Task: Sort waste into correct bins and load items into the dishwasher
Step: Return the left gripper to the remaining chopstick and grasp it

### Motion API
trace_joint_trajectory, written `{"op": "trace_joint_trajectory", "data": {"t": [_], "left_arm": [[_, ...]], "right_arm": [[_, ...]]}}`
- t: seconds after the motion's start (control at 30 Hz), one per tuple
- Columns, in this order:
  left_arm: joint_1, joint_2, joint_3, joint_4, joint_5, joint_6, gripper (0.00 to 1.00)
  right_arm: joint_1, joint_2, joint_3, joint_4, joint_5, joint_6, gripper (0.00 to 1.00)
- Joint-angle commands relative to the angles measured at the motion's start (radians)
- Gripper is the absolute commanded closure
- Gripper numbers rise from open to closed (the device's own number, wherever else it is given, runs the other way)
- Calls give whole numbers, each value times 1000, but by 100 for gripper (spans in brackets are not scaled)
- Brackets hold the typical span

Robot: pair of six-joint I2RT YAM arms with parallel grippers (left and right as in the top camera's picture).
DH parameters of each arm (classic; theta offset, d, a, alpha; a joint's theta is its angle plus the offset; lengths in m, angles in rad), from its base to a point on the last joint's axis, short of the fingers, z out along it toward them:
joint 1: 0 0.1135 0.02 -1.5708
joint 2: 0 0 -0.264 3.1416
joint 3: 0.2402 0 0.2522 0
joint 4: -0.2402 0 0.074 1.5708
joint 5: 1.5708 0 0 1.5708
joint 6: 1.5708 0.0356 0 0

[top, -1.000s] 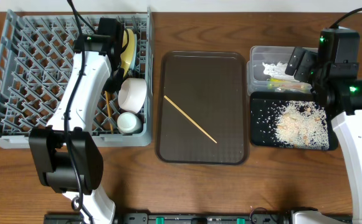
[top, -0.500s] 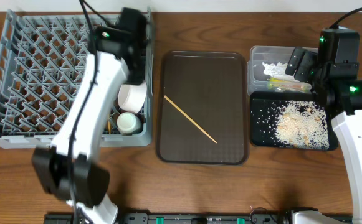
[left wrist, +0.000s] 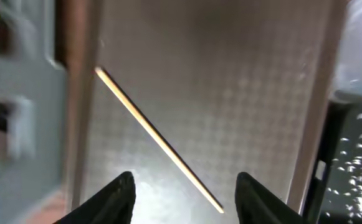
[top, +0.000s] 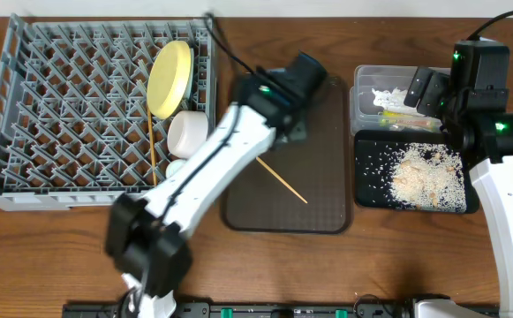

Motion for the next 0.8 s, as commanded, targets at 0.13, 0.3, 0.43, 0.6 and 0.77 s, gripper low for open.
{"op": "trace_joint_trajectory", "data": {"t": [0.13, 0.3, 0.43, 0.6, 0.77], "left_arm": [[-6, 155, -11, -13, 1, -262, 48], [1, 232, -11, -13, 1, -395, 48], [3, 275, -16, -13, 1, -443, 49], [31, 298, -56, 3, 41, -518, 49], [53, 298, -95, 40, 105, -517, 55]], "right_arm": [[-9, -5, 1, -2, 18, 11, 1], [-9, -5, 1, -2, 18, 11, 1], [-9, -5, 1, -2, 18, 11, 1], [-9, -5, 1, -2, 18, 11, 1], [-9, -5, 1, -2, 18, 11, 1]]}}
